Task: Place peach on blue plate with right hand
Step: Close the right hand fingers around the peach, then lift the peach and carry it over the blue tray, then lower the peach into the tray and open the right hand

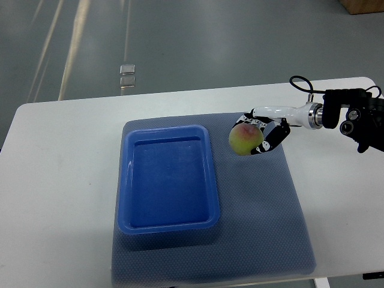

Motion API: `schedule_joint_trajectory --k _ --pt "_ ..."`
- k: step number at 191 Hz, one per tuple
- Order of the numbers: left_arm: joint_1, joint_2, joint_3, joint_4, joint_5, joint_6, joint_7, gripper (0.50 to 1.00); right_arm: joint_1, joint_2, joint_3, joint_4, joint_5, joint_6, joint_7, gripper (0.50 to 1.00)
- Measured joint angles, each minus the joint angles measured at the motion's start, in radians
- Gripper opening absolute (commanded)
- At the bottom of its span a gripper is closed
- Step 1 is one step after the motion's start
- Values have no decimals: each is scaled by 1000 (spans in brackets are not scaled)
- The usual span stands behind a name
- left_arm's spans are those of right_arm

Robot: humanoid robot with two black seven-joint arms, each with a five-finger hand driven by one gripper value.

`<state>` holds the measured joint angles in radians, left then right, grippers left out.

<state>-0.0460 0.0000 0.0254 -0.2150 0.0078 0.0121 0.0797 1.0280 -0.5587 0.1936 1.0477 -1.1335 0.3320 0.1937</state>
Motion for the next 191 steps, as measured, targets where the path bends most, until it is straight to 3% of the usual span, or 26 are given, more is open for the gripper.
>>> schedule_joint_trajectory --k 37,56,107,130,161,163,170,179,180,190,191 --pt "0 0 1 -1 0 0 0 1000 116 10 -3 46 121 14 -1 500" --pt "-1 0 1 -1 0 0 0 1000 150 124 -24 38 160 -22 -2 500" --pt "0 0 -1 0 0 0 0 1000 169 466 -183 -169 148 -129 -4 500" --pt "0 0 -1 0 0 0 0 1000 155 540 -222 -227 129 -136 -5 500" --pt "0 0 0 0 0 0 0 1000 112 558 -243 -259 95 -137 -5 500" --pt "0 0 0 0 0 0 0 1000 110 558 -244 -259 94 -136 -5 535" --pt "0 0 0 0 0 0 0 1000 104 558 -245 -260 92 -135 -5 570" --pt "0 0 0 0 0 0 0 1000 100 558 -247 -261 91 -135 -5 570" --pt "0 0 0 0 0 0 0 1000 99 558 -247 -261 91 -135 -5 691" --pt "0 0 1 1 0 0 0 1000 98 559 -249 -261 91 -133 -5 693" --pt "0 0 1 1 0 0 0 1000 98 559 -249 -261 91 -133 -5 881"
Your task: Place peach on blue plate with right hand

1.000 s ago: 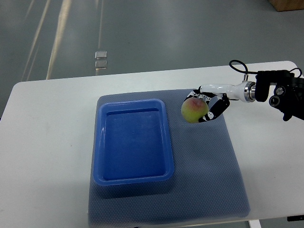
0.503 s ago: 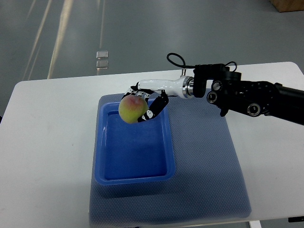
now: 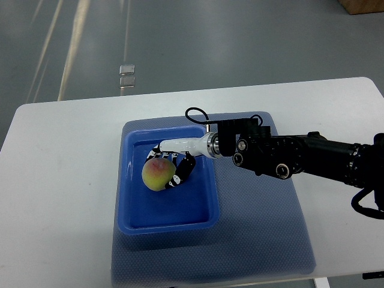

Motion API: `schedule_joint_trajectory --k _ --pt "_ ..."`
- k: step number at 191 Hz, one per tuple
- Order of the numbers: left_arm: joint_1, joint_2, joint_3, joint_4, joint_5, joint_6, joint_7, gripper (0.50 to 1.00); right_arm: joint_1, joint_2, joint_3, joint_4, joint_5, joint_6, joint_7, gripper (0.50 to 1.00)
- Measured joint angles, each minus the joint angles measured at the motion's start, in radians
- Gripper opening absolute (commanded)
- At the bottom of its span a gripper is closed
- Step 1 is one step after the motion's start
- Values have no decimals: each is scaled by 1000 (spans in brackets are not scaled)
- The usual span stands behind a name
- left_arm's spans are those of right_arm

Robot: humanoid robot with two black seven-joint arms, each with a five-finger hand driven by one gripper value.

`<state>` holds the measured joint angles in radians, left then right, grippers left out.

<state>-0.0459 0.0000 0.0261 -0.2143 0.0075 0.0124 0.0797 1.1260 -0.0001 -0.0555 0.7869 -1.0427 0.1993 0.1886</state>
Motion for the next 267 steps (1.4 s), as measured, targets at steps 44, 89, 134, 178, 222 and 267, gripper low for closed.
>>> schedule_joint_trajectory --k 44,89,134,178,222,267 --pt "0 0 0 0 0 0 0 1000 10 -7 13 8 10 33 1 932" --pt "0 0 0 3 0 0 0 1000 52 -108 187 27 23 106 3 934" --pt "0 0 0 0 0 0 0 1000 -109 -210 604 26 164 140 5 934" --pt "0 0 0 -1 0 0 1 1000 -388 -193 969 11 474 138 23 932" --pt "0 0 0 -2 0 0 2 1000 -524 -101 1170 -90 910 229 145 932" --pt "0 0 1 -2 0 2 2 1000 -535 -94 1175 -122 975 311 156 934"
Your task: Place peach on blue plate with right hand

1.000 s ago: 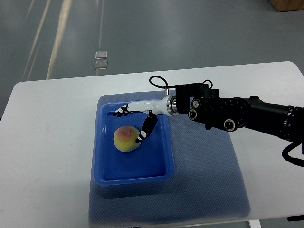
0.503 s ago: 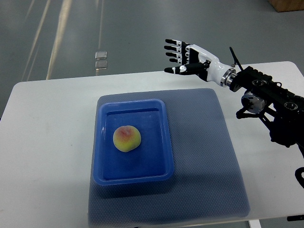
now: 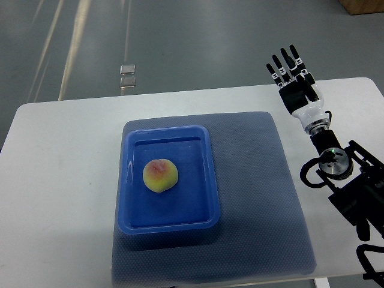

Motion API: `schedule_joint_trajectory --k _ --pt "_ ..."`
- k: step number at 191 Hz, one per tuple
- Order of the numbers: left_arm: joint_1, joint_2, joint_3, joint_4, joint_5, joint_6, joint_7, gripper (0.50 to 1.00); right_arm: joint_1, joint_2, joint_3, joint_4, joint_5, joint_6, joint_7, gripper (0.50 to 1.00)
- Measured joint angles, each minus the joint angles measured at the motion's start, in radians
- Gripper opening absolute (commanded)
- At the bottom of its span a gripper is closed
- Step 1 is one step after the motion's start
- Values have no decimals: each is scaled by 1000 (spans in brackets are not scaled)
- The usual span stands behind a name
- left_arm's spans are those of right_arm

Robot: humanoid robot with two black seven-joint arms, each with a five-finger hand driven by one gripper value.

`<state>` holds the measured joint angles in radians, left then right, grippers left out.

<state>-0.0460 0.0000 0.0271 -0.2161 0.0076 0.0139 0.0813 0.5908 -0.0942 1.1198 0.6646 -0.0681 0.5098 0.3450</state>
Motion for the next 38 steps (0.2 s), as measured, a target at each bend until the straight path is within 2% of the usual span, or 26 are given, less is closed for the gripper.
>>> schedule_joint_trajectory --k 38 --pt "0 0 1 -2 1 0 0 1000 1 -4 -3 -6 1 1 0 934"
